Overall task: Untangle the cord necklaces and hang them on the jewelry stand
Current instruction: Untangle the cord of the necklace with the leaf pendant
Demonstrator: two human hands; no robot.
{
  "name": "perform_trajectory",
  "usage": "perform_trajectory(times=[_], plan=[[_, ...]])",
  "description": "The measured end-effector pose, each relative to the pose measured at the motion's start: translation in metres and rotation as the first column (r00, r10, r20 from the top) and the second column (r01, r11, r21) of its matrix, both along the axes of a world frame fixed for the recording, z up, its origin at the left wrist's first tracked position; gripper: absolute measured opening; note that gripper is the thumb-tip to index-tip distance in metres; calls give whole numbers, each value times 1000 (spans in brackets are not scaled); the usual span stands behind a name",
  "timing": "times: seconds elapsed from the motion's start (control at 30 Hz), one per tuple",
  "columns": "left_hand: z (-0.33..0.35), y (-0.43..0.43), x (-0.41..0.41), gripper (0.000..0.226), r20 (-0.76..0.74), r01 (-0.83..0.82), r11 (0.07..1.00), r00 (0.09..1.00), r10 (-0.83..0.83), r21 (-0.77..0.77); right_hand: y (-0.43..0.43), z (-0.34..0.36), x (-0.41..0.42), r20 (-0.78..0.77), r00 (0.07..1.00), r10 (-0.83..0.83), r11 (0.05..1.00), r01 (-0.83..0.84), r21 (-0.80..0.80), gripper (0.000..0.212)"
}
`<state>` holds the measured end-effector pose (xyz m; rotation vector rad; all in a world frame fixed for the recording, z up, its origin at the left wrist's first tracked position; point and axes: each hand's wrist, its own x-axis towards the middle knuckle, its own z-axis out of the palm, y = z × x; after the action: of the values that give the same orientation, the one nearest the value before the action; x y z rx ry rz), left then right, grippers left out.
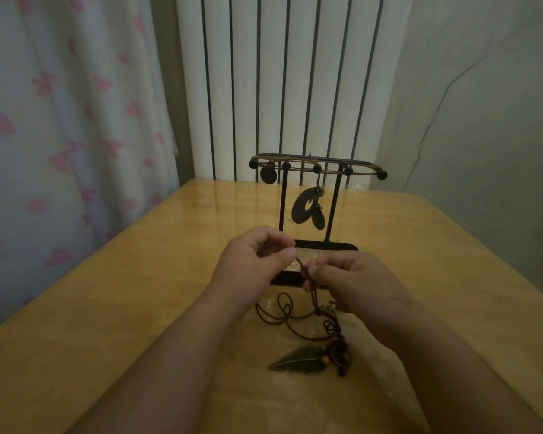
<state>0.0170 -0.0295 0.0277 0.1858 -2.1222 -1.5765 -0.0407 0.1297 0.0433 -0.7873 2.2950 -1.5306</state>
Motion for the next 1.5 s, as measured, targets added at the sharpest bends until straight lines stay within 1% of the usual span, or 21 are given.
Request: perform_trajectory(times=[0.1,0.17,0.2,0.3,0.47,0.57,0.73,0.87,1.03,1.13,1.33,1.5], plan=[[1,-1,1,22,-59,-100,988,994,93,-115,-1,0,0,31,999,-25,1000,25,-16,20],[2,-1,2,22,-143,-197,956,975,169,-216,-2,0,-1,41,998,-39,999,40,-15,20],[2,-1,3,19,-186,-222,940,967,176,-260,-2,0,-1,36,998,-46,999,47,-13,19],[-1,2,4,13,-256,-196,912,961,105,-361,-3,-2,-2,11,998,-61,998,61,-7,19],[-6,4,2,8,-170,-100,888,985,25,-450,-3,-4,-3,-46,998,-49,999,49,-2,22],[-7,3,1,7,-121,-88,879,992,35,-470,-3,-5,-5,-62,997,-41,999,42,10,23],[-6,3,1,5,-72,-62,889,997,33,-454,-3,-7,-5,-92,996,-19,999,23,46,23],[-5,5,1,9,-3,-24,890,1000,26,-455,-3,-8,-5,-128,992,-10,997,19,70,23],[-6,5,-1,18,26,5,903,1000,7,-429,-5,-9,-3,-167,986,-7,997,20,75,23],[-7,5,-3,16,60,35,904,998,-11,-426,-5,-11,-4,-188,982,-9,996,25,86,22],[-7,4,-3,17,31,21,912,999,-9,-410,-5,-10,-4,-185,983,-10,996,26,85,22],[-7,4,-3,15,41,23,914,999,-7,-406,-4,-10,-4,-197,980,2,995,18,98,22]])
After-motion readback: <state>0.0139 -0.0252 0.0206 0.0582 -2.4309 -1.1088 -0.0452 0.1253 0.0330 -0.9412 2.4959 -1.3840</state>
